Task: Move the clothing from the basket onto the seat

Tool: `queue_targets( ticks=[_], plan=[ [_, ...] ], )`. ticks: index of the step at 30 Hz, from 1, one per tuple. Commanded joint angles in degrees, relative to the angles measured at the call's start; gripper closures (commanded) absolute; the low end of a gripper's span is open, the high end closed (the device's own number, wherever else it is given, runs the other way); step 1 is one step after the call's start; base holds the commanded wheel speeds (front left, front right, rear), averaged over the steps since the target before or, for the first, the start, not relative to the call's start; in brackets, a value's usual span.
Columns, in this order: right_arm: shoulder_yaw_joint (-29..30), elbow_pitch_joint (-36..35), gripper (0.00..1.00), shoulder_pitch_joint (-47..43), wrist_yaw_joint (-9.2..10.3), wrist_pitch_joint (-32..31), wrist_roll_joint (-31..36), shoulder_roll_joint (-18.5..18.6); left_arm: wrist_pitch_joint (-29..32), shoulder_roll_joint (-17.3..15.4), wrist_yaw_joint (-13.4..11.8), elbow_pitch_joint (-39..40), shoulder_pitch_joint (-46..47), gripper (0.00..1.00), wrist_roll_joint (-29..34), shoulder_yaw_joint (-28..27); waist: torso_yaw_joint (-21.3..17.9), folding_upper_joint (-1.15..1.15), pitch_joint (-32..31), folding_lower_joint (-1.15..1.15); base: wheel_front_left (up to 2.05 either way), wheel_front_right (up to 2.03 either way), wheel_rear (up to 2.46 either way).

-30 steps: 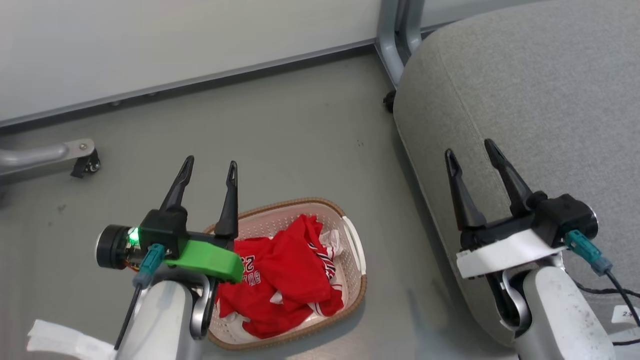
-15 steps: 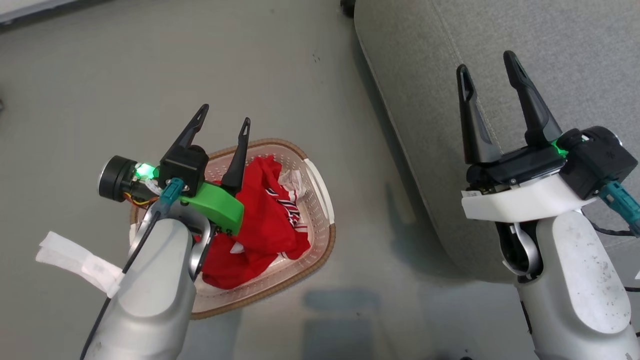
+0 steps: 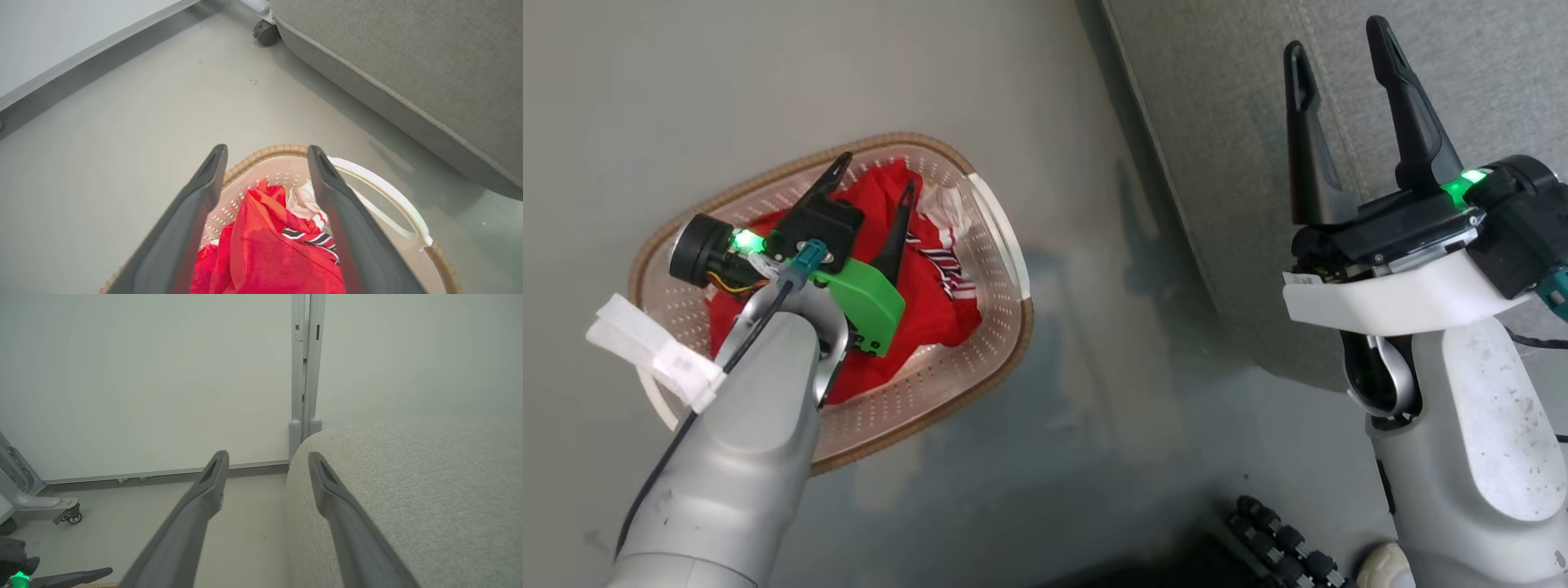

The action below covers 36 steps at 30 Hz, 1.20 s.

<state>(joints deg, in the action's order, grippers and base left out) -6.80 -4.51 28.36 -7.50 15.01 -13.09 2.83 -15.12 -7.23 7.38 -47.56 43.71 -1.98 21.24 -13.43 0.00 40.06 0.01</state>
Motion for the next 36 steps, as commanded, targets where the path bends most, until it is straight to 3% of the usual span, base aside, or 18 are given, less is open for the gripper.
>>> queue_targets(
  ticks=[1,21,33,36],
  plan=[
    [-0.2,-0.5,0.0,1.2,0.02,0.3,-0.4,0.1,-0.1,-0.7,0.1,-1.1,1.7,0.0,0.2,0.3,-1.7,0.0,4.6,-0.01,0.0,0.0,0.0],
    [-1.3,-3.5,0.0,4.2,0.02,0.3,-1.4,0.1,0.1,-1.5,-0.4,-21.9,14.0,0.0,1.5,6.2,-3.2,0.0,14.7,-0.01,0.0,0.0,0.0],
    [-2.0,-4.8,0.0,3.4,0.02,0.3,-0.7,0.1,3.7,-0.1,0.0,-25.8,18.1,0.0,-0.2,7.2,-2.7,0.0,17.7,-0.01,0.0,0.0,0.0],
    [-2.1,-4.9,0.0,3.2,0.02,0.3,-0.4,0.1,4.3,0.4,0.1,-25.9,18.5,1.0,0.1,8.1,-2.5,0.0,17.8,-0.01,0.0,0.0,0.0]
  ],
)
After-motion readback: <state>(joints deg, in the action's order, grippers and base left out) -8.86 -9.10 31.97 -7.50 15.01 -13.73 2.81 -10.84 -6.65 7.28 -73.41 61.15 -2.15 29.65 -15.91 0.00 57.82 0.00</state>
